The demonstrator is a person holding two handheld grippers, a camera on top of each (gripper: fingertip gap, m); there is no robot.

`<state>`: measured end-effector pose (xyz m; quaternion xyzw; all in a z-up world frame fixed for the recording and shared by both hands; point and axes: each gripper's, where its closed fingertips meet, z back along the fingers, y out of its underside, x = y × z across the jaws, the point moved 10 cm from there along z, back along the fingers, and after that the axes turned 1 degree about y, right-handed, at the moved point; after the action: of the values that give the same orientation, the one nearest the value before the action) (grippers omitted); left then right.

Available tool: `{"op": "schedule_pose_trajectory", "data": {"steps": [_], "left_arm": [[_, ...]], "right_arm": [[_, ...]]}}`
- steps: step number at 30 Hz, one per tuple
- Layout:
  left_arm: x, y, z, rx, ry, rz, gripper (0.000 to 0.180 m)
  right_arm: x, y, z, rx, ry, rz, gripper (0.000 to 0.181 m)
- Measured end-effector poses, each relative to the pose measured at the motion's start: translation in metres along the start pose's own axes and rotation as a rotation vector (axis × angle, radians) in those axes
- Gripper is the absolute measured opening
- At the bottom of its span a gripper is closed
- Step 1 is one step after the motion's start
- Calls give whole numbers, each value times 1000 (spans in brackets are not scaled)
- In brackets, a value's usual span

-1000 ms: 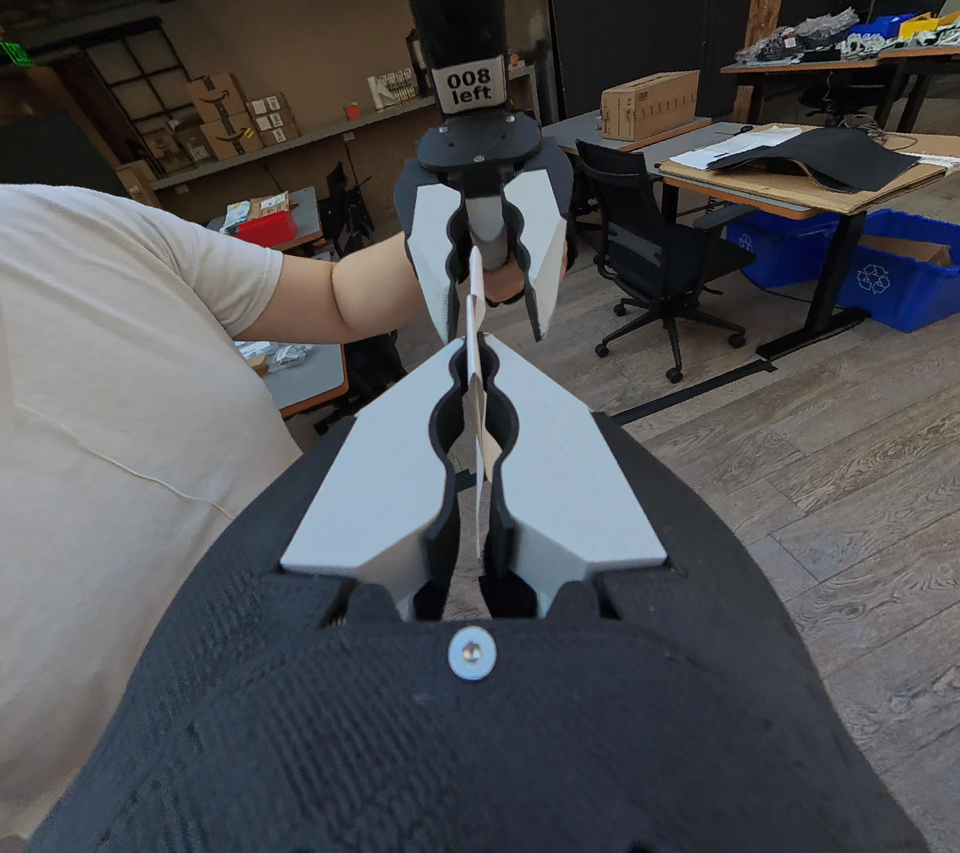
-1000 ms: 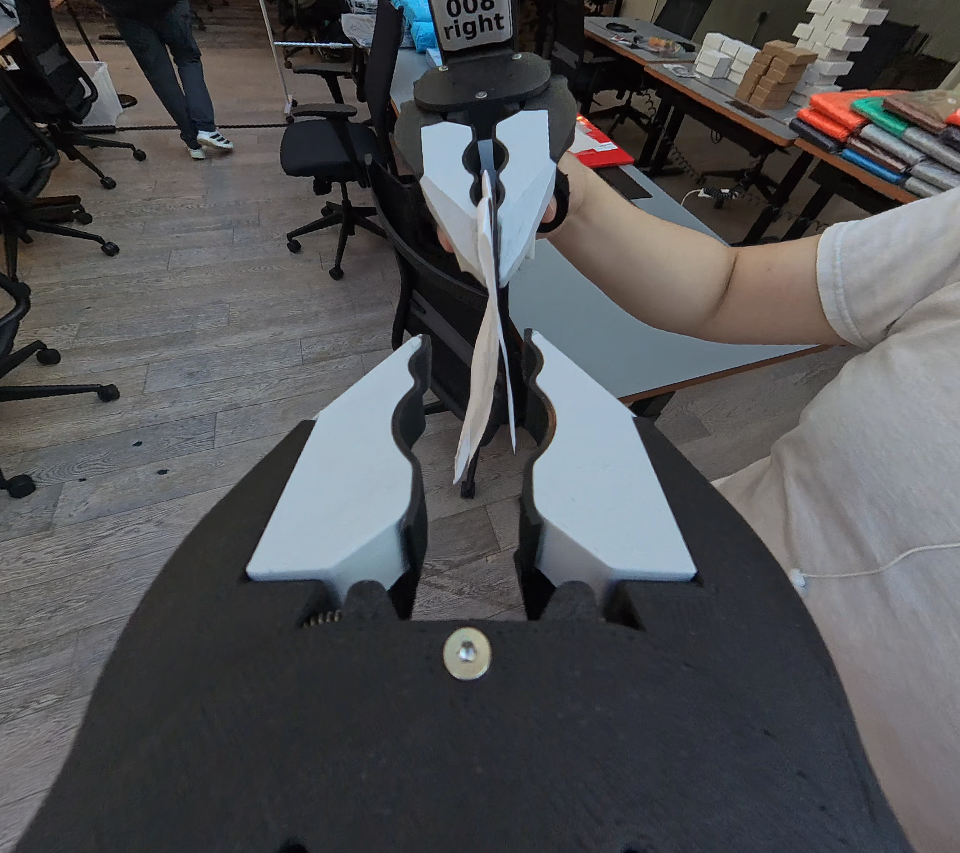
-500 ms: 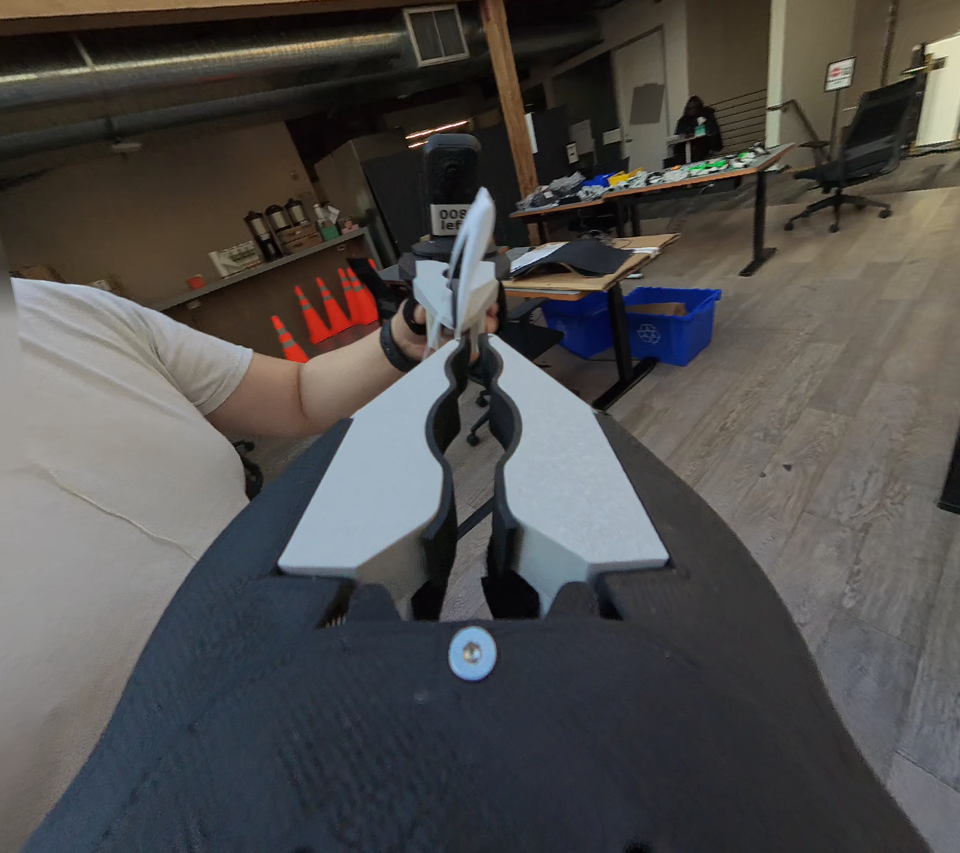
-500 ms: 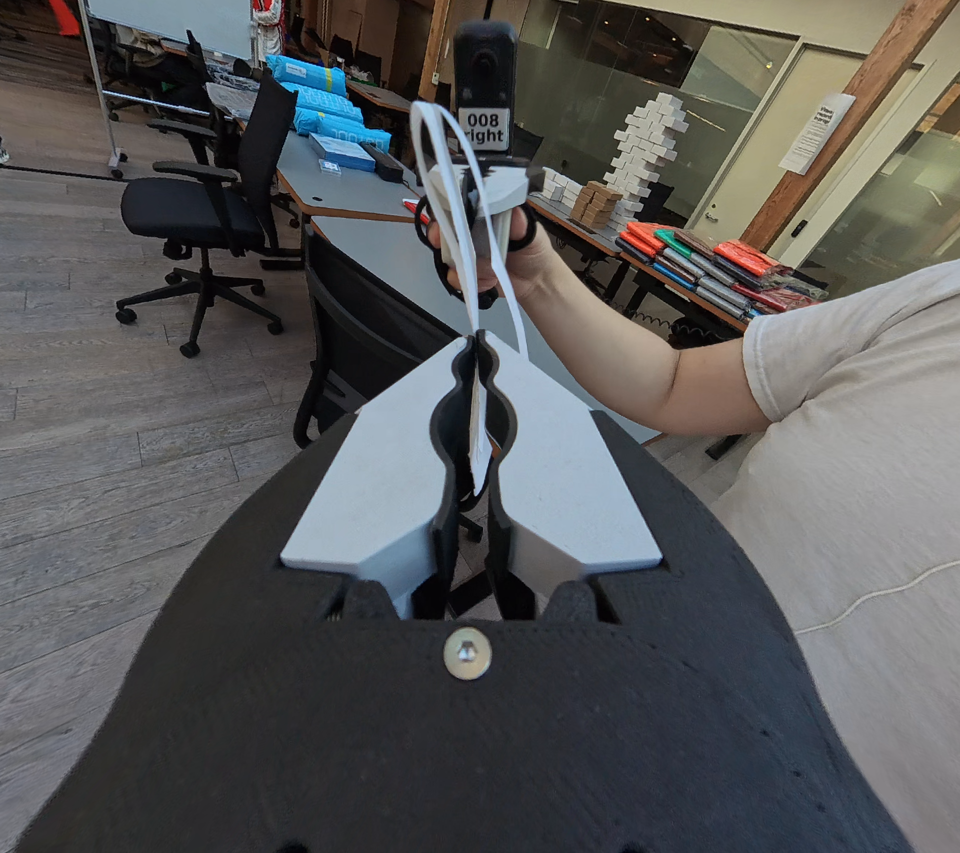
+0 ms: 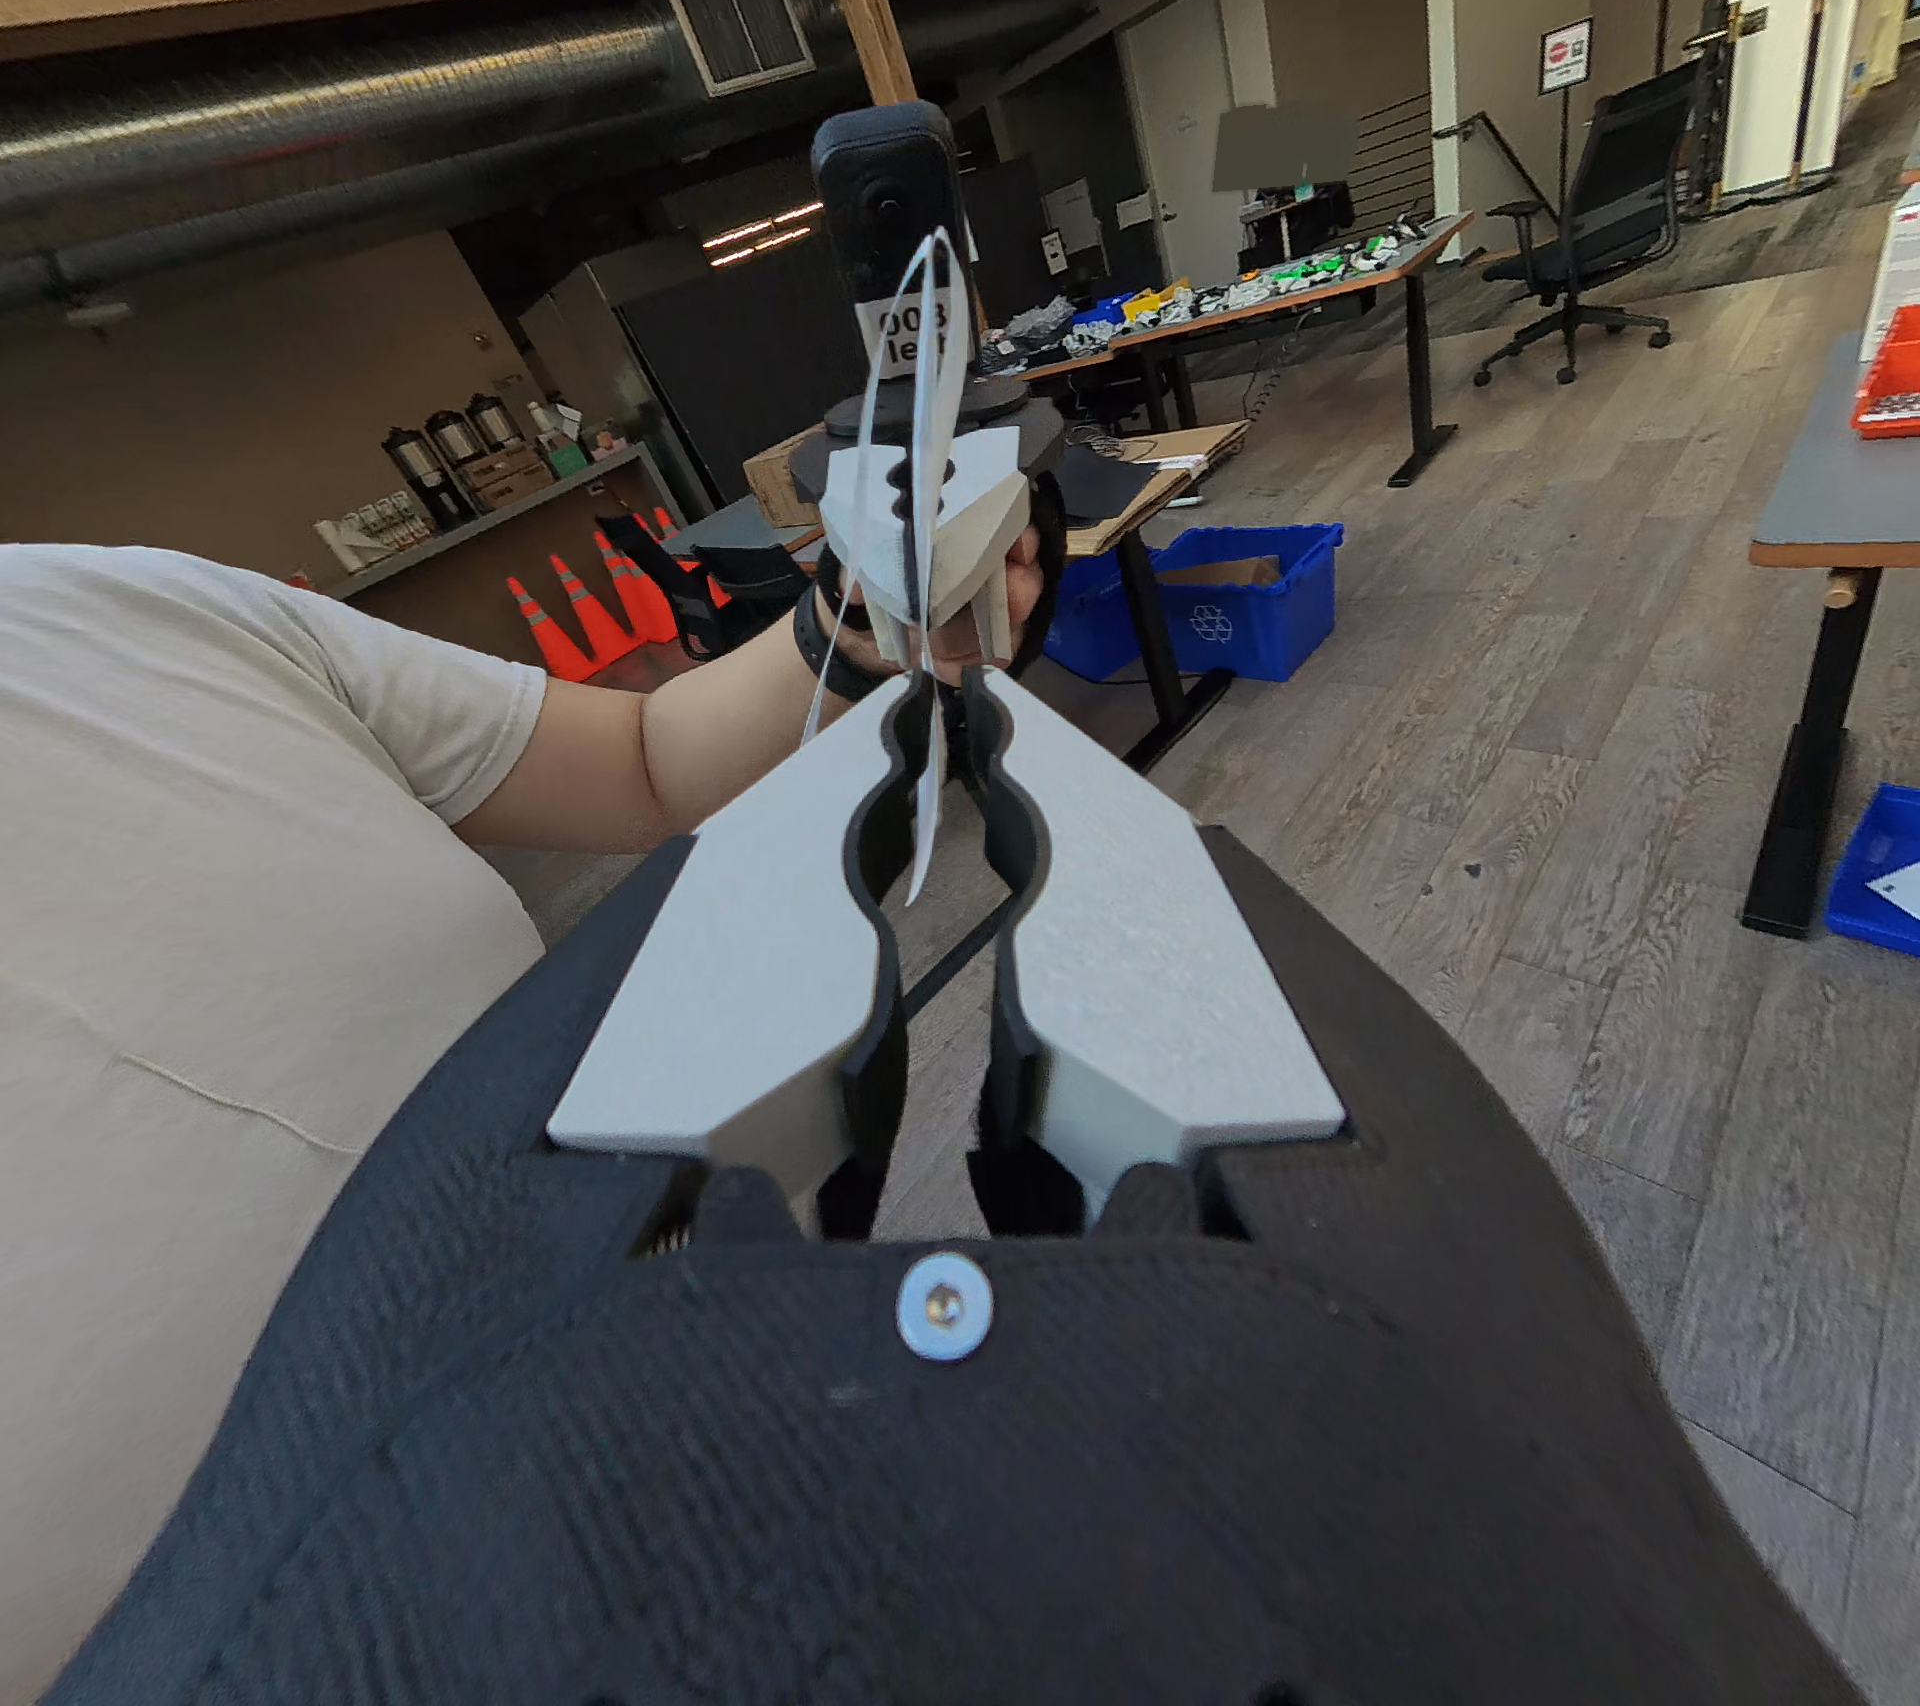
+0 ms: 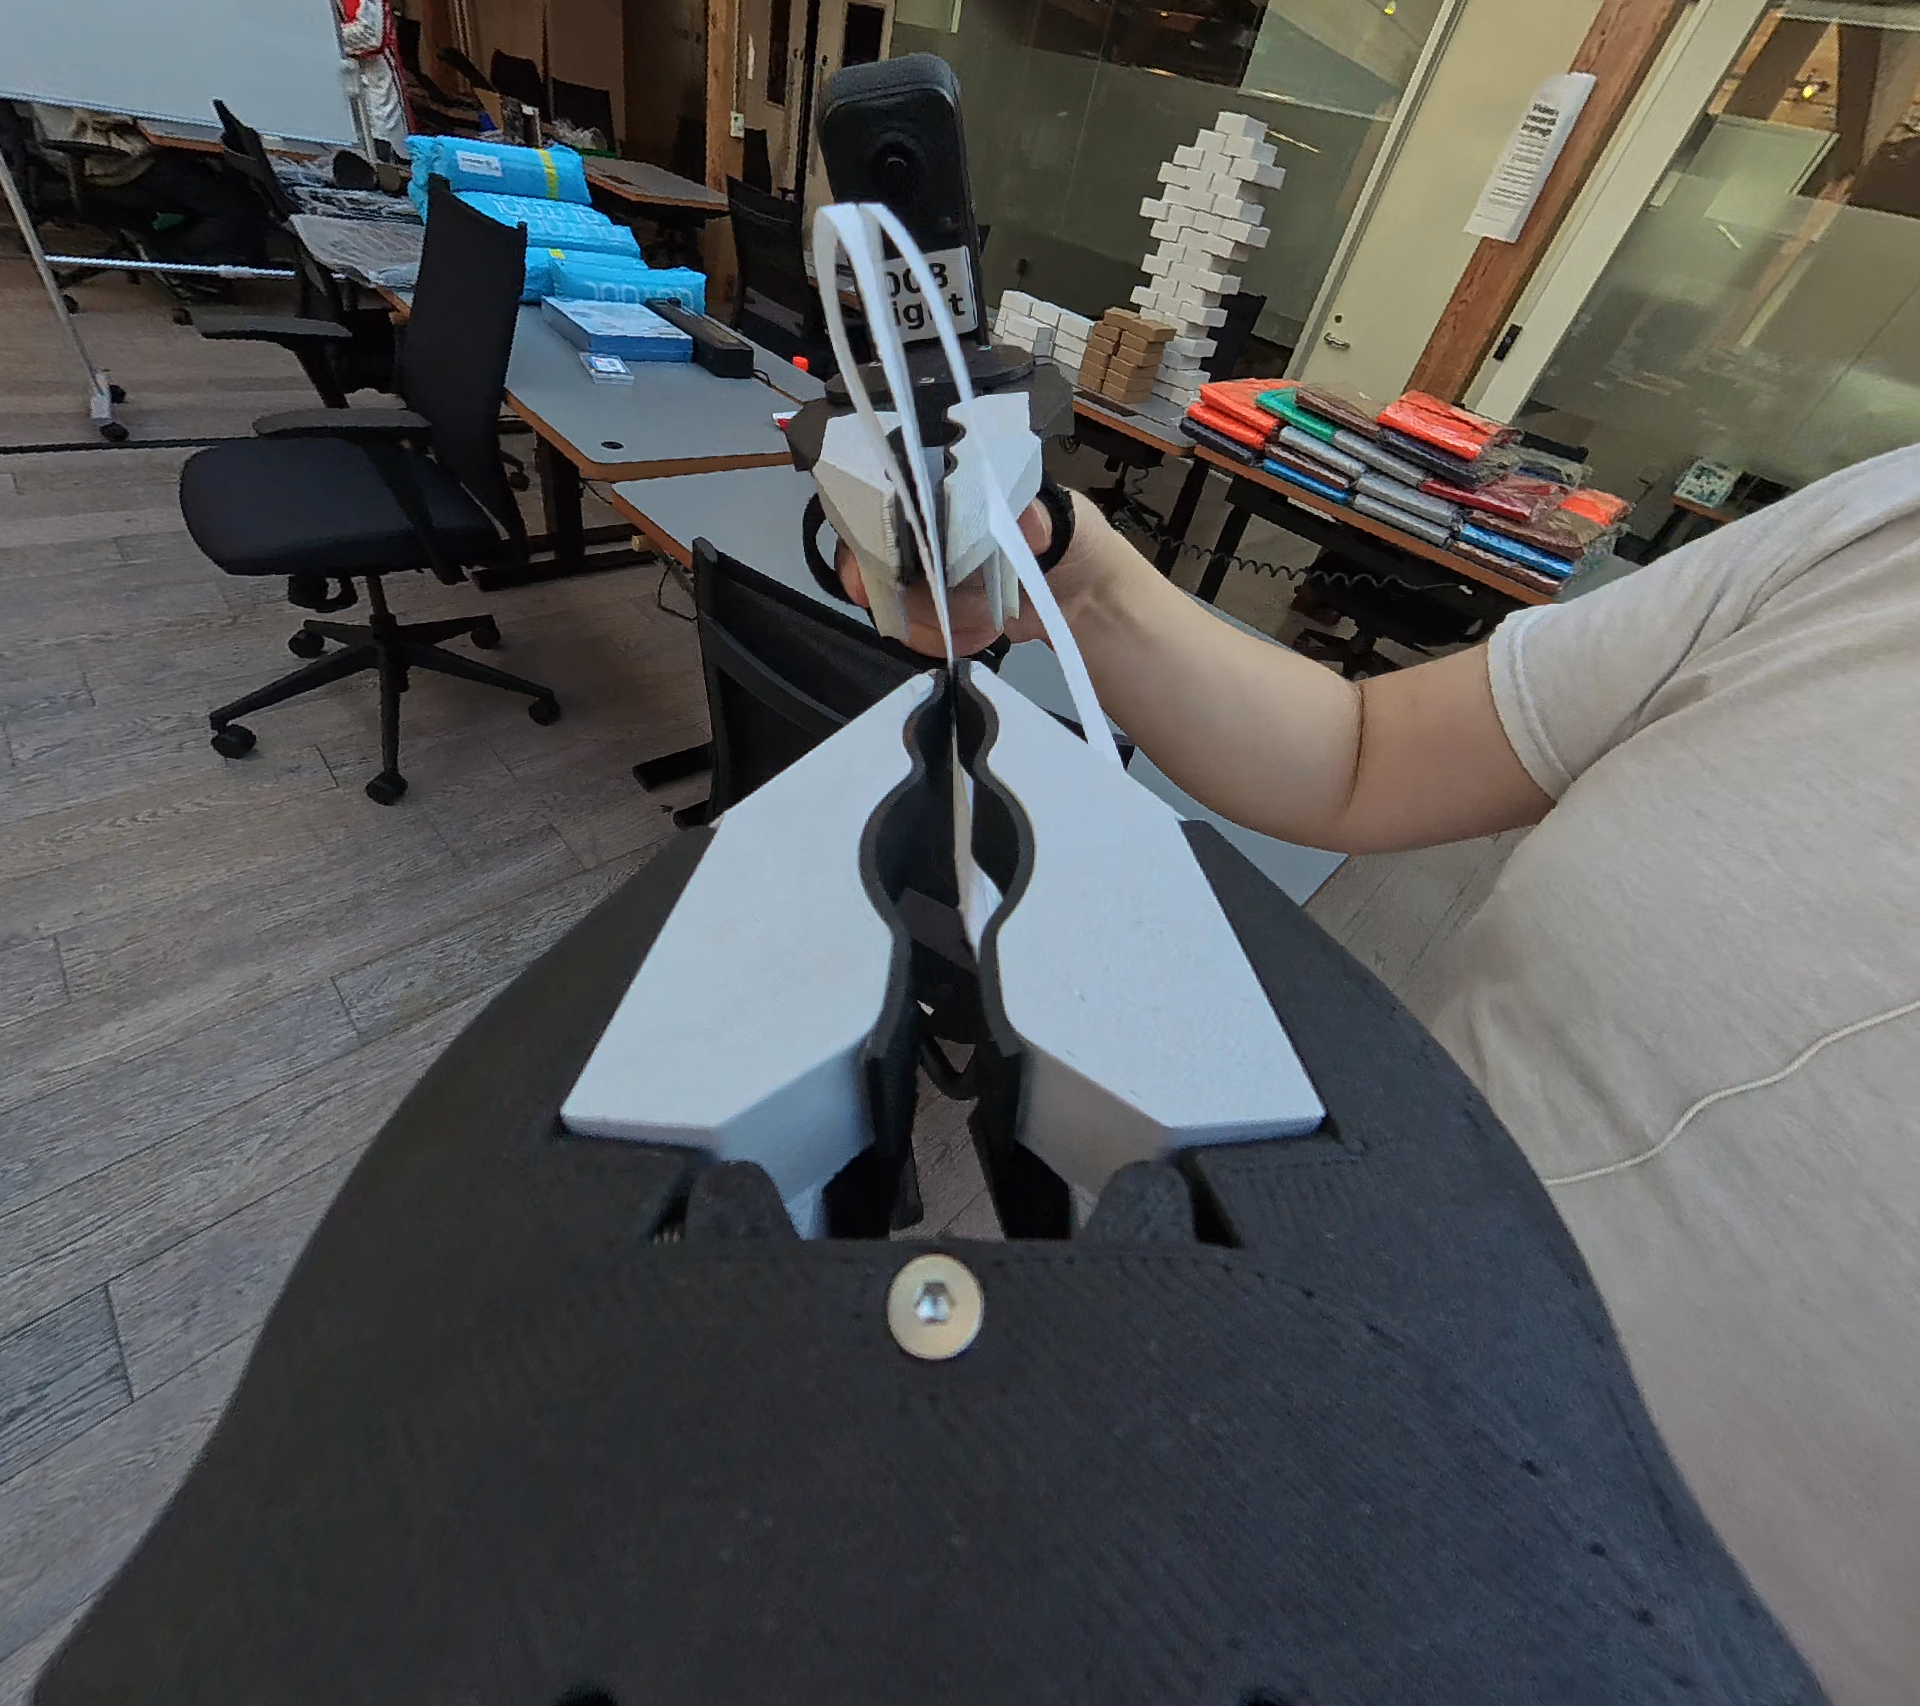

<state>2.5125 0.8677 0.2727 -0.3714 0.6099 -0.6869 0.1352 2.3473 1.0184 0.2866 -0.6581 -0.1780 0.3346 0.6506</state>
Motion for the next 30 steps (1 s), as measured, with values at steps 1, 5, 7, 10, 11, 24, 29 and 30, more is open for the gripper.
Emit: {"op": "schedule_pose_trajectory", "data": {"steps": [1, 5, 7, 10, 11, 24, 29, 30], "left_arm": [[-8, 1, -2, -6, 29, 0, 6], [-24, -2, -18, -121, 34, -27, 3], [-36, -1, -34, -119, 46, -47, 3], [-47, -2, -56, -169, 4, -57, 4], [-51, 0, -62, -185, 7, -64, 4], [-120, 23, -66, -363, 87, -208, 0], [-150, 16, -16, -393, 86, -144, 0], [-158, 12, -4, -408, 62, -129, 0]], "right_arm": [[9, -1, 3, 3, 12, -2, 0], [43, -1, 19, 61, 107, -6, 0], [57, 0, 28, 103, 164, -4, 0], [77, 5, 43, 170, 216, -10, 0], [83, 8, 48, 189, 231, -15, 0], [167, 29, 42, 325, 369, -13, 0], [210, 20, -4, 363, 385, -28, 27], [220, 14, -12, 361, 367, -37, 32]]}}
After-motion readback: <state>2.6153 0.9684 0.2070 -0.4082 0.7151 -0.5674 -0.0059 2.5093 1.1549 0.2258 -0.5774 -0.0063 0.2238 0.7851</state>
